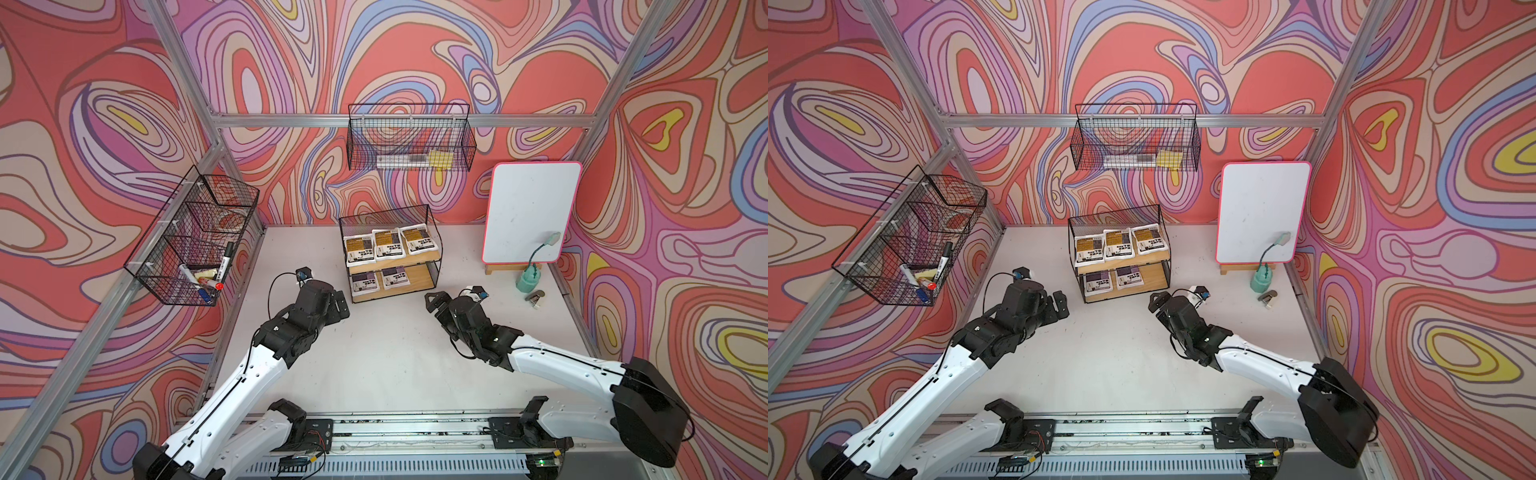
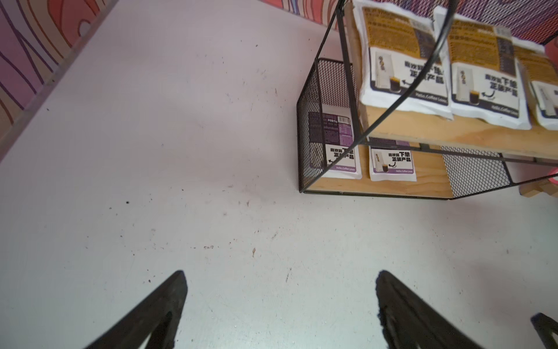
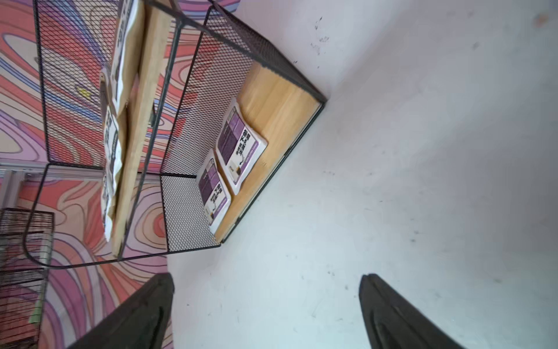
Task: Place the bagged coffee beans on the shelf by color
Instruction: Reset both arms
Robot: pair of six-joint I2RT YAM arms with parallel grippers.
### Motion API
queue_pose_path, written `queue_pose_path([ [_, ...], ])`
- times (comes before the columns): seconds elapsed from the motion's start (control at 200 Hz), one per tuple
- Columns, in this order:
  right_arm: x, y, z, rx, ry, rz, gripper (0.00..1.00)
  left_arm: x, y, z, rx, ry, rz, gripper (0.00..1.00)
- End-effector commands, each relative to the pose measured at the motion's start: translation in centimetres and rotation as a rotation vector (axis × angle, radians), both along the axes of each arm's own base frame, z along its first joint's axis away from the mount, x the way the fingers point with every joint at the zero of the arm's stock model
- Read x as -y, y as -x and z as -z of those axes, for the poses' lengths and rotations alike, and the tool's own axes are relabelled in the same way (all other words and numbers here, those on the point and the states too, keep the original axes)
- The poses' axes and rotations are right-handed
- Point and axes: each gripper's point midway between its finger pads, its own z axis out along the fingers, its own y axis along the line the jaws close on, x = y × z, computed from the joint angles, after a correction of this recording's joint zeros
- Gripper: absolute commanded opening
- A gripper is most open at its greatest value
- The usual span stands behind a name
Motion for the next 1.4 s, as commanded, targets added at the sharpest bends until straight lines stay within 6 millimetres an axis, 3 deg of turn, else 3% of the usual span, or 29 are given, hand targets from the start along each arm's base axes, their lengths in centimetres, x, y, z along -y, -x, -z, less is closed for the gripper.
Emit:
queue_pose_path([
  [0.0,4.1,0.2,0.0,-0.024,0.244,-0.008,0.98,-1.0,-1.7,-4.4,0.174,-0.091,0.001,0.99],
  [0.095,6.6,-1.2,-2.6,0.03,0.322,0.025,0.98,-0.9,-2.4,-7.4,0.317,-0.138,0.04,0.99],
  [0.28,12.3,-4.5,-9.8,0.239,0.559,0.159,0.98,-0.5,-2.5,-12.7,0.665,-0.283,0.116,0.99],
  [0.366,14.2,-5.8,-12.7,0.383,0.625,0.211,0.98,-0.9,-2.7,-13.0,0.728,-0.405,0.118,0.99],
  [0.481,16.9,-6.9,-14.6,0.492,0.648,0.274,0.98,-1.4,-3.6,-11.4,0.653,-0.519,0.116,0.99],
  [0.586,18.9,-8.2,-13.9,0.459,0.658,0.252,0.98,-1.8,-4.5,-8.7,0.585,-0.538,0.117,0.99],
  [0.701,21.2,-9.3,-12.2,0.408,0.693,0.251,0.98,-3.8,-5.7,-4.9,0.524,-0.487,0.055,0.99],
  [0.721,21.5,-9.4,-11.8,0.397,0.704,0.252,0.98,-4.1,-6.1,-4.6,0.522,-0.474,0.042,0.99],
  [0.746,22.0,-9.5,-11.3,0.387,0.72,0.257,0.98,-4.6,-6.1,-2.2,0.478,-0.475,0.044,0.99],
  [0.841,23.5,-9.6,-9.1,0.331,0.818,0.272,0.98,-5.7,-7.2,1.4,0.42,-0.491,0.032,0.99],
  [0.986,25.4,-9.7,-5.1,0.202,0.944,0.293,0.98,-6.0,-8.5,4.9,0.421,-0.512,0.026,0.99],
  [1.172,26.0,-10.0,0.2,0.152,1.017,0.27,0.98,-7.2,-8.4,8.4,0.377,-0.513,-0.004,0.99],
  [1.307,25.0,-10.5,1.8,0.262,0.978,0.241,0.98,-5.1,-9.2,9.8,0.365,-0.495,0.139,0.99],
  [1.397,23.0,-11.2,2.2,0.373,0.957,0.138,0.98,-5.8,-9.8,9.9,0.357,-0.464,0.128,0.99],
])
